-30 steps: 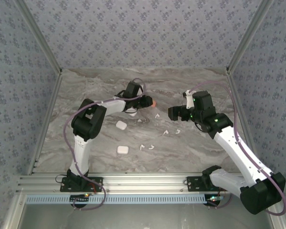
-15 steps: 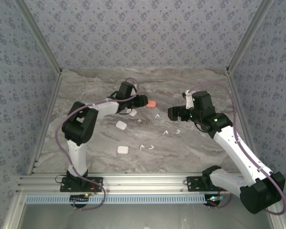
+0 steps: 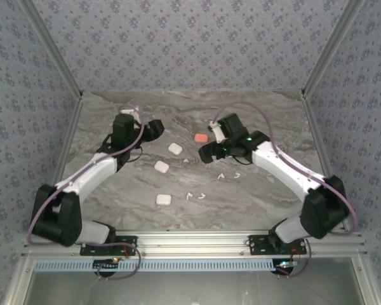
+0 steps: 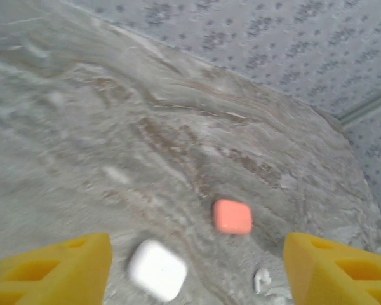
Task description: Insert wireless bluetooth earbuds into charging case
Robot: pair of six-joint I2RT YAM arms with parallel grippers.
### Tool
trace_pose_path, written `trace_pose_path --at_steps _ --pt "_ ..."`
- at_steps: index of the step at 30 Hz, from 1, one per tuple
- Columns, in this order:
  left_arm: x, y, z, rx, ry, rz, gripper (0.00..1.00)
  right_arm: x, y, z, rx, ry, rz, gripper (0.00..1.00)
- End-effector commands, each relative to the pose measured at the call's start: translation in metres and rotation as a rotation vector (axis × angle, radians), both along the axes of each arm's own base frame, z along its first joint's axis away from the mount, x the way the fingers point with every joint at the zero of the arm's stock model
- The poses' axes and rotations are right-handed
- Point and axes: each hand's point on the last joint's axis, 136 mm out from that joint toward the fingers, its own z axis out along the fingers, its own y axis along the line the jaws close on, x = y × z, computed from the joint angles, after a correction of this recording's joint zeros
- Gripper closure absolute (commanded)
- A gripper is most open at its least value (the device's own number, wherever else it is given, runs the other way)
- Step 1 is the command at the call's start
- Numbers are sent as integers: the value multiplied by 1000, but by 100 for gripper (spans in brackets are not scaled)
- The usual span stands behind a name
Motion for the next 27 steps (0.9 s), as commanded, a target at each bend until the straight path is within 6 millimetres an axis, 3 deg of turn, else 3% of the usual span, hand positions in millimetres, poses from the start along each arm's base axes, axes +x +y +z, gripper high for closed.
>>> trace_pose_path --at_steps 1,7,14,20,27 --pt "-18 30 4 37 -24 89 22 14 20 -7 -101 -32 78 0" --pt "-48 63 3 82 -6 156 1 39 68 -47 -184 1 187 1" --pt "-68 75 -4 87 6 168 1 65 106 -86 -222 47 236 3" --pt "-75 80 -10 91 27 180 1 74 122 -117 -261 85 265 6" --pt "-75 83 -8 76 25 193 1 78 138 -132 -262 98 294 14"
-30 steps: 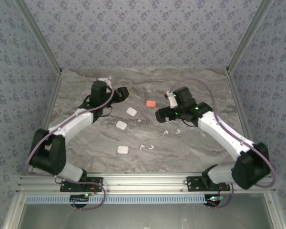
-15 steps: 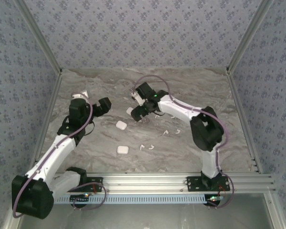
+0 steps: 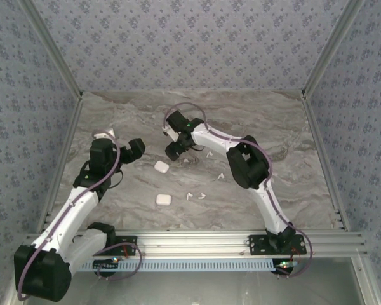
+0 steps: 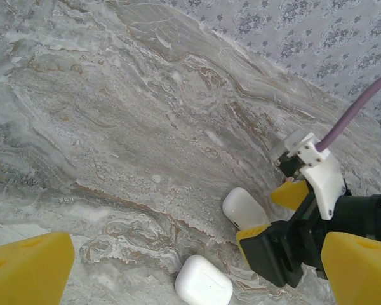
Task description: Insert wireless bluetooth earbuds into charging case
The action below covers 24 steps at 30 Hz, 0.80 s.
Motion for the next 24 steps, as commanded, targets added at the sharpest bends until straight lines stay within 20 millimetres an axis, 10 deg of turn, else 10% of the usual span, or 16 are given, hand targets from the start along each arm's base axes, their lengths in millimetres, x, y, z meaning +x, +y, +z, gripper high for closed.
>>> trace_pose_path --at_steps 1,15,24 --pt "-1 3 4 -3 -10 12 1 -7 8 -5 -19 23 37 15" --pt "-2 5 7 -2 -10 16 1 -10 3 -12 -103 9 65 43" --pt "1 2 24 13 -53 -18 1 -13 -5 60 -28 -146 121 51"
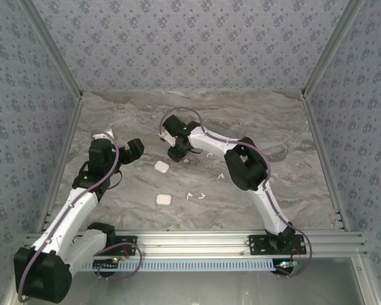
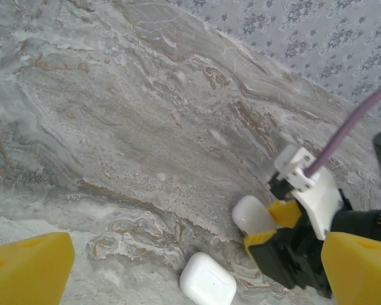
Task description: Insert wireless bluetooth earbuds into charging case
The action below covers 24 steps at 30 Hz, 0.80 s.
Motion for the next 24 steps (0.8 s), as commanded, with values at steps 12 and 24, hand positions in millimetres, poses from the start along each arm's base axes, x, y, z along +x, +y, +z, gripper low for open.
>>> trace_pose_path --at_steps 12,24 --pt "-3 -67 79 -97 -212 -418 7 -47 -56 172 137 -467 210 52" --pt "-37 -143 120 -297 -281 -905 12 -90 -87 231 136 -730 323 52"
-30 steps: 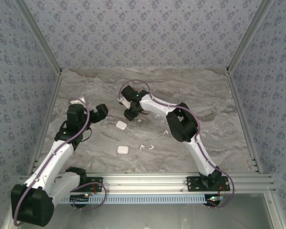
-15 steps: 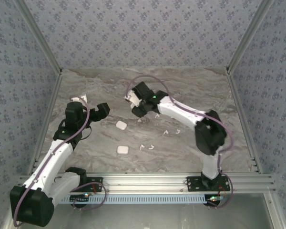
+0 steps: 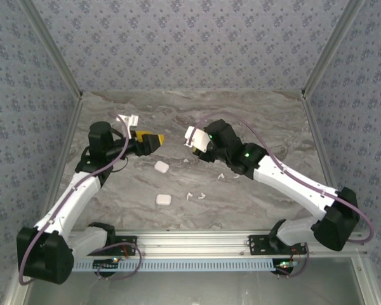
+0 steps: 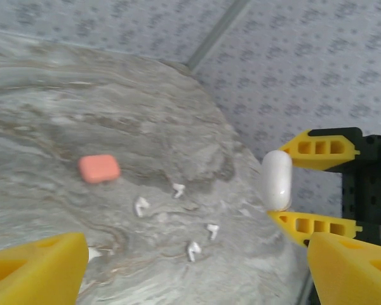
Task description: Insert wireless bluetooth earbuds into charging case
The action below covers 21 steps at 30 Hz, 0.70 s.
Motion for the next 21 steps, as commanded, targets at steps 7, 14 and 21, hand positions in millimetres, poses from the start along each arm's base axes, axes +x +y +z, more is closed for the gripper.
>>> trace_pose_path --at_steps 7,14,21 --pt "-30 -62 39 -62 -108 -299 13 -11 4 27 3 -119 63 52" --pt "-30 -82 33 -61 -88 -357 21 -17 10 35 30 -120 96 52" --pt "-35 -96 28 -63 -67 -417 33 -20 13 36 41 -116 111 51"
